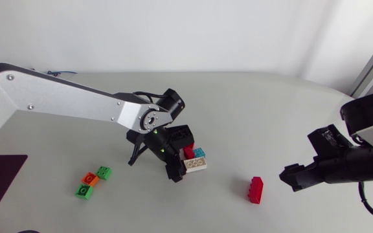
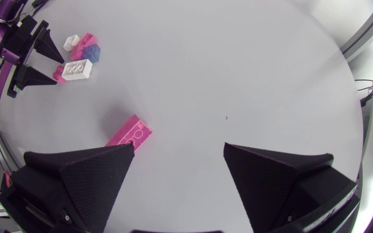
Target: Sort duplo bricks by size, large to the right and small to the left
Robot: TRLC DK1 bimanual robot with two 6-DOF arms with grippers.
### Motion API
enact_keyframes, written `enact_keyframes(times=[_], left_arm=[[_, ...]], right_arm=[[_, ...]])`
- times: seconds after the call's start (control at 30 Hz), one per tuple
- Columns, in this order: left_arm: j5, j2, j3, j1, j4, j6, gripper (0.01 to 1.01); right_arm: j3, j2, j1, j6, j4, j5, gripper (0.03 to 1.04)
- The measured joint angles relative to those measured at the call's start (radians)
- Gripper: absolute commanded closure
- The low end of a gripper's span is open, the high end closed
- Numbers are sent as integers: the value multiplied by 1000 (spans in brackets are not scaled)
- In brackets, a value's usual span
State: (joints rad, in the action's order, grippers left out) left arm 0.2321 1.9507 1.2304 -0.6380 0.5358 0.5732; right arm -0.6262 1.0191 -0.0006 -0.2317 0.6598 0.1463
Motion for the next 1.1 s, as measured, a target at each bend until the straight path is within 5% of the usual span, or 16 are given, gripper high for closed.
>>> enact_keyframes(times=[0.33,0.6,1.1], left_arm=[[1,-26,-44,45,-1,6,715],[0,-149,-195,160,3,58,715],[0,-380,-422,541,26,268,674]], right_arm=[[0,0,0,0,11,0,69],[0,0,0,0,11,0,69],[0,-17,1,0,15,0,69]])
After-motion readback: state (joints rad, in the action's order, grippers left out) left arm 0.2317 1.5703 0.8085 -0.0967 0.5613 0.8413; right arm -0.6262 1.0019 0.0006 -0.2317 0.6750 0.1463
